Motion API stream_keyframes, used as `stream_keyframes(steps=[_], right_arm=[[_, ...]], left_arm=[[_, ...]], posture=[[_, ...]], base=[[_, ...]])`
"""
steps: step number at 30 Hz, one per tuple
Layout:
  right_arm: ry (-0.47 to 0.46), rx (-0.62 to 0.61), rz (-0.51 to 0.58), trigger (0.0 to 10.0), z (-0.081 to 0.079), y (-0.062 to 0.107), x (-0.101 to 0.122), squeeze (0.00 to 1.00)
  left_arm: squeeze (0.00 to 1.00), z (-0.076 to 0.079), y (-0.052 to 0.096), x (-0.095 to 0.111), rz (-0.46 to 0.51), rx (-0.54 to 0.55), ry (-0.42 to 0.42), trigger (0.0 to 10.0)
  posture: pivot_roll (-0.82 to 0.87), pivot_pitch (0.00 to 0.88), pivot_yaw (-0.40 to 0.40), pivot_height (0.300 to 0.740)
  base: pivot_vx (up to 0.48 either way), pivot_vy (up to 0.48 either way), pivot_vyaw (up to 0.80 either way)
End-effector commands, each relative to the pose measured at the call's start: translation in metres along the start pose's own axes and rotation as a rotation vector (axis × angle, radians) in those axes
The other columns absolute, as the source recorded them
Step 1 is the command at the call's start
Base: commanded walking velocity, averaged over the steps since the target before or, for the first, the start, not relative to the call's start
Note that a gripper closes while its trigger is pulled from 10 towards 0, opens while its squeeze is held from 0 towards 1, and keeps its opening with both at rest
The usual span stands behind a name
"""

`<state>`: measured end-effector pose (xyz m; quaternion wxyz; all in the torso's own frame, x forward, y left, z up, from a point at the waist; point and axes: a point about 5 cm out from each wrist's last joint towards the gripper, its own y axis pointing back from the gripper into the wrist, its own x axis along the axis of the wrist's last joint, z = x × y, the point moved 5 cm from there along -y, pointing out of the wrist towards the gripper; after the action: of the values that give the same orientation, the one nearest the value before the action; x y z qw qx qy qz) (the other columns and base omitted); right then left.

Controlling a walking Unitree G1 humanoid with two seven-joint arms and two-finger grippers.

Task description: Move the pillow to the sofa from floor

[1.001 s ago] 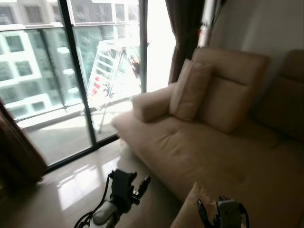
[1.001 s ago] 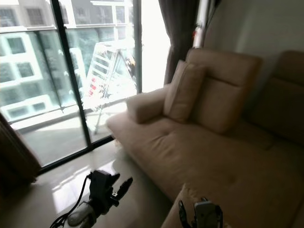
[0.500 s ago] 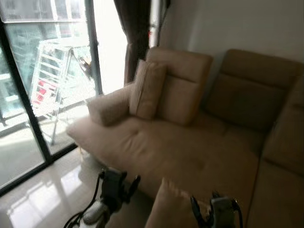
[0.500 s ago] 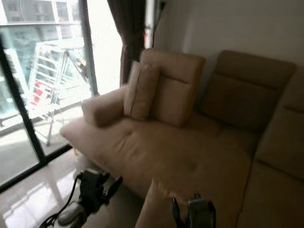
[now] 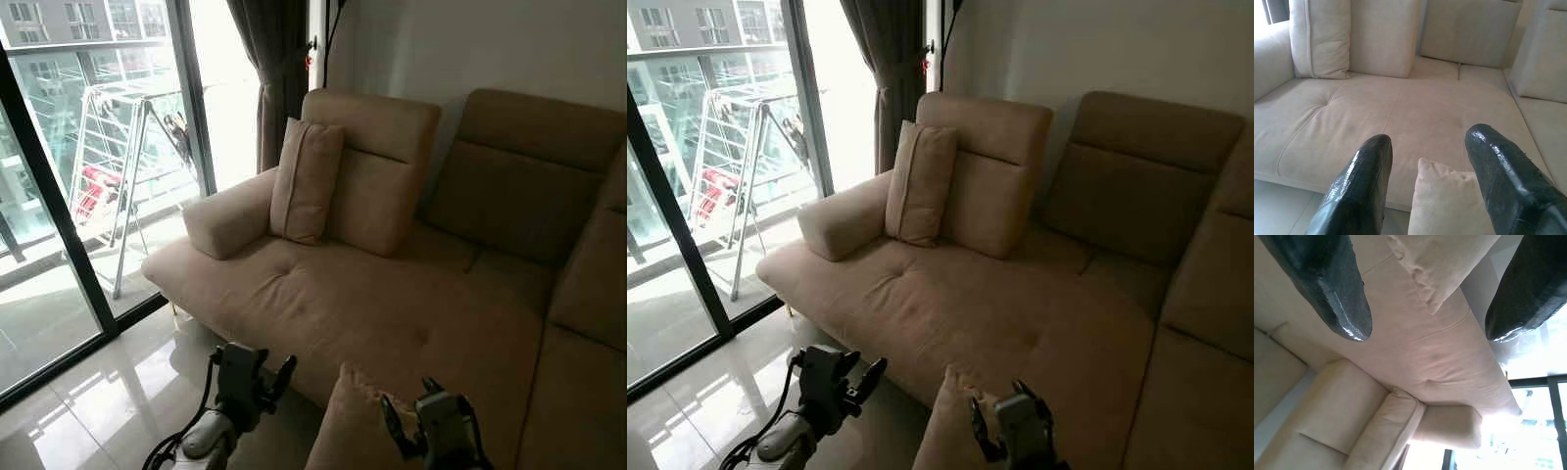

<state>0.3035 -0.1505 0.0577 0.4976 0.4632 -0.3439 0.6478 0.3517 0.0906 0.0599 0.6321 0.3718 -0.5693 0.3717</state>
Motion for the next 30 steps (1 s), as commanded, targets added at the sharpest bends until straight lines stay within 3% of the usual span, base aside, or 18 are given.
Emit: stream_keyframes(steps=[1, 6, 9, 13, 19, 30], right_arm=[[0.017, 0.026, -0.008, 10.0, -0.004, 0.001, -0.003, 0.0], [0.033, 0.002, 0.037, 10.0, -0.001, 0.002, 0.005, 0.0], [0.021, -0.048, 0.106, 10.0, 0.006, 0.006, 0.018, 0.0], [0.004, -0.081, 0.151, 10.0, 0.013, 0.018, 0.026, 0.0], [-0.001, -0.099, 0.145, 10.0, 0.017, 0.029, 0.023, 0.0], [-0.001, -0.103, 0.152, 10.0, 0.014, 0.026, 0.026, 0.0]], left_arm=[[0.0, -0.001, 0.001, -0.004, -0.013, 0.005, -0.002, 10.0], [0.0, -0.003, 0.002, -0.001, 0.006, 0.021, 0.016, 10.0], [0.0, -0.009, 0.004, 0.01, 0.073, 0.052, 0.077, 10.0], [0.0, -0.011, 0.012, 0.02, 0.126, 0.054, 0.051, 10.0], [0.0, -0.016, 0.021, 0.018, 0.129, 0.094, 0.043, 10.0], [0.0, -0.016, 0.026, 0.015, 0.115, 0.099, 0.04, 10.0]], posture=[[-0.02, 0.0, 0.017, 0.74], [-0.02, 0.0, 0.014, 0.74], [-0.02, 0.0, 0.013, 0.74], [-0.02, 0.0, 0.01, 0.74], [-0.02, 0.0, 0.006, 0.74], [-0.02, 0.0, 0.01, 0.74]], base=[[0.0, 0.0, 0.0], [0.0, 0.0, 0.0], [0.0, 0.0, 0.0], [0.0, 0.0, 0.0], [0.0, 0.0, 0.0], [0.0, 0.0, 0.0]])
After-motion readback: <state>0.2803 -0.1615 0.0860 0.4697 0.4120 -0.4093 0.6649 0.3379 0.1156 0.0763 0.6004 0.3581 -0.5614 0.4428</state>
